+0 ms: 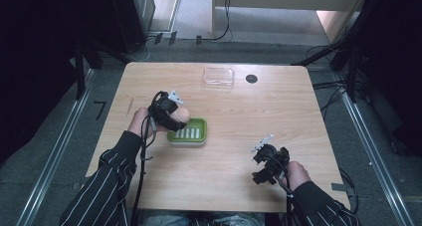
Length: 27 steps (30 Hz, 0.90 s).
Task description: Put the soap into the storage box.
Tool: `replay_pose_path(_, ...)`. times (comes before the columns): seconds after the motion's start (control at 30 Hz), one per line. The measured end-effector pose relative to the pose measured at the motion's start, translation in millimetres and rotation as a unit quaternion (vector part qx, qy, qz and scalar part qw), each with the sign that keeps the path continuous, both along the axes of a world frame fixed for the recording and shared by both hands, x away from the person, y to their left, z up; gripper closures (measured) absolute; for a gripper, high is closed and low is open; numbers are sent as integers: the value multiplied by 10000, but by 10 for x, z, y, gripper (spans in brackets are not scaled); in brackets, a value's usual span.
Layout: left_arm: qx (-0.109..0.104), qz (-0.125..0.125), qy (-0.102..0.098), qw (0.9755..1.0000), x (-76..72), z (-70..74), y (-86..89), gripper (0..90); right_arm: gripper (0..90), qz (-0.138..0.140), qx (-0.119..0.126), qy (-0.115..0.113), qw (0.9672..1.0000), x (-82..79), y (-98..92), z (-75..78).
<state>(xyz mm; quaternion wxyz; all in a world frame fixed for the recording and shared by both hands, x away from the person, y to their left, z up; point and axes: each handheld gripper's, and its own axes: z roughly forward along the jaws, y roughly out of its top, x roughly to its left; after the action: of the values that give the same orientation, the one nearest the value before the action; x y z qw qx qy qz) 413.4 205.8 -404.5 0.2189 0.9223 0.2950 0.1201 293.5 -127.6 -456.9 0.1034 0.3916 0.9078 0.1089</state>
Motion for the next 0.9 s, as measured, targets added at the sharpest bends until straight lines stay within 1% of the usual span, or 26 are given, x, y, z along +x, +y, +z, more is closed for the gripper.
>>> replay_pose_path(0.2,44,-186,-30,9998,-1,-16,-71,334,143,-1,-6,-4,10000,-2,-3,1)
replay_pose_path(0.43,-21,-208,-51,9998,-3,-21,-90,335,143,1,-10,-3,10000,-3,-5,1)
replay_pose_path(0.47,-31,-262,-62,9996,-4,-27,-96,334,143,-15,-15,-12,10000,-2,-6,1)
replay_pose_path(0.53,-33,-277,-77,9996,-6,-32,-103,334,143,-14,-15,-9,10000,-2,-6,1)
replay_pose_path(0.57,-50,-278,-78,9996,-7,-39,-113,334,143,-11,-12,-7,10000,-2,-5,1)
replay_pose_path(0.63,-8,-351,-56,9994,-10,-62,-136,334,143,28,-13,-6,10000,0,-3,0)
replay_pose_path(0.77,6,-355,-69,9993,-16,-105,-159,334,143,0,-14,-1,10000,-4,-5,2)
replay_pose_path(0.8,30,-359,-41,9993,-16,-134,-172,334,143,-4,-10,-5,10000,-5,-6,2)
replay_pose_path(0.9,52,-371,-40,9993,-16,-157,-184,334,143,-3,-11,-7,10000,-5,-7,3)
